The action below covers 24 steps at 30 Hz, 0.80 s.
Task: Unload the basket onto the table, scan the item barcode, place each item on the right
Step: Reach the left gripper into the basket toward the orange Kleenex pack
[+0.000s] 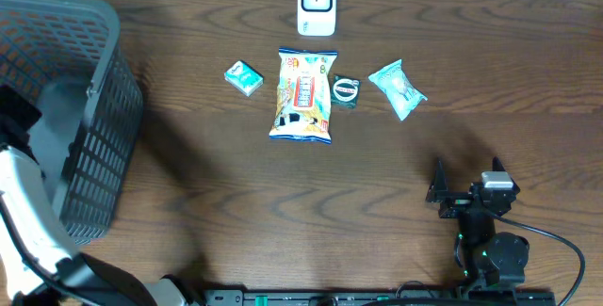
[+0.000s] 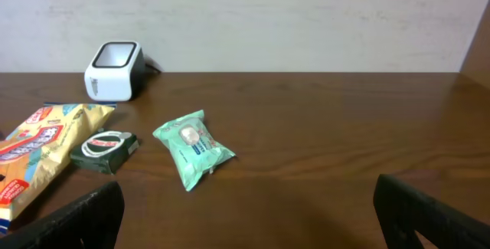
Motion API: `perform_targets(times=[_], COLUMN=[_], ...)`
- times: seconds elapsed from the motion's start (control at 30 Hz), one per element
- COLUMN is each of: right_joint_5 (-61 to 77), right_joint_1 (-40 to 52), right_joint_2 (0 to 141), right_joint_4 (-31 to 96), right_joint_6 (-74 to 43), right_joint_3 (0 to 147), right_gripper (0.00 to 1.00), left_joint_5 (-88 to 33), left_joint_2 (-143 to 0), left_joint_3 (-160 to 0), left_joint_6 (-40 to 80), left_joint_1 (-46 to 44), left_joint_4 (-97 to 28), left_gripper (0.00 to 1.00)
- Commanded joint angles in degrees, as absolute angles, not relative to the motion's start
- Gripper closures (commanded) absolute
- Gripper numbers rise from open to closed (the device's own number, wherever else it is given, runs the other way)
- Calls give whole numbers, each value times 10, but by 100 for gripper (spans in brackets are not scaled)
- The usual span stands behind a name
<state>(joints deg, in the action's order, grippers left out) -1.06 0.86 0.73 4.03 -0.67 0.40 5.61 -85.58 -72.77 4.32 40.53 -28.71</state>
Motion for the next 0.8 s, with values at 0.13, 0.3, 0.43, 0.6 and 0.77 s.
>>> perform_targets(times=[0.13,0.3,0.43,0.6,0.77], right_joint_5=[-9,-9,-9,-9,-9], right_joint_1=[4,4,4,4,4], right_joint_2=[6,6,6,6,6], right_joint_4=[43,43,43,43,43], right_joint_6=[-13,-13,-13,-13,-13], right_joint_3=[3,3,3,3,3], right_gripper=[1,1,1,1,1], left_joint_5=[91,104,104,134,133], left_joint_2=[-961,-1022,-1046,-1053,-1054], left_joint_3=[-730,-730,-730,-729,-729], left_joint_6=[57,79,83,87,107], left_joint_1=[427,445,458,463,463], left_joint_4=[-345,-371,-368,-350,-324], left_gripper=[28,28,28,28,28])
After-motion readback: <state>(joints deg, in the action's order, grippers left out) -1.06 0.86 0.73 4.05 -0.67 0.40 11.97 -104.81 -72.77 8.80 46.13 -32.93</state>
